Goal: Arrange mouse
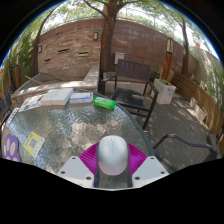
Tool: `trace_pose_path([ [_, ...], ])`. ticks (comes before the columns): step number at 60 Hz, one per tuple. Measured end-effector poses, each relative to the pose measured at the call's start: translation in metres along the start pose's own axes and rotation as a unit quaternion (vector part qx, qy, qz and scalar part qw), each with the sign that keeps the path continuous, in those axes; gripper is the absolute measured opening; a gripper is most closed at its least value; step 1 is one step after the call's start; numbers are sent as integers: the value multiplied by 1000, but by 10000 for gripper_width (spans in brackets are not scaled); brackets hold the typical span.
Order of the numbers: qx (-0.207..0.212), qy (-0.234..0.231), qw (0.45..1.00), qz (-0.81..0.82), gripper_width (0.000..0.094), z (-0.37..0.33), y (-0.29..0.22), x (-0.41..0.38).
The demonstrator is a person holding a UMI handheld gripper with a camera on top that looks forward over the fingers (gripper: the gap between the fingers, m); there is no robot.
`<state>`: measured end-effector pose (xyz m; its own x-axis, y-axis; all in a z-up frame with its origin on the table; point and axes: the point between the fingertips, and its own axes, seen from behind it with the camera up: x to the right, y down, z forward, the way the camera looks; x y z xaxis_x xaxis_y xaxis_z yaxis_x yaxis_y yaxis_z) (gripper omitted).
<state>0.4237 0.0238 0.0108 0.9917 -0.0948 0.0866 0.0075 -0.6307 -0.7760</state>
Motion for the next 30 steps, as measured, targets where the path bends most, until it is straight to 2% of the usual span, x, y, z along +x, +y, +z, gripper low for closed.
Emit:
trace_pose_path([
  [5,30,16,999,14,370,-33,-31,-5],
  [9,74,15,996,35,373,-76,-76,-22],
  [16,164,-2,985,53,377,-170,-155,-79],
  [20,203,-24,977,59,391,-217,-173,-130],
  [25,203,-70,975,59,370,-239,-167,-214],
  [30,160,-108,980,43,364,-226,-116,-303],
])
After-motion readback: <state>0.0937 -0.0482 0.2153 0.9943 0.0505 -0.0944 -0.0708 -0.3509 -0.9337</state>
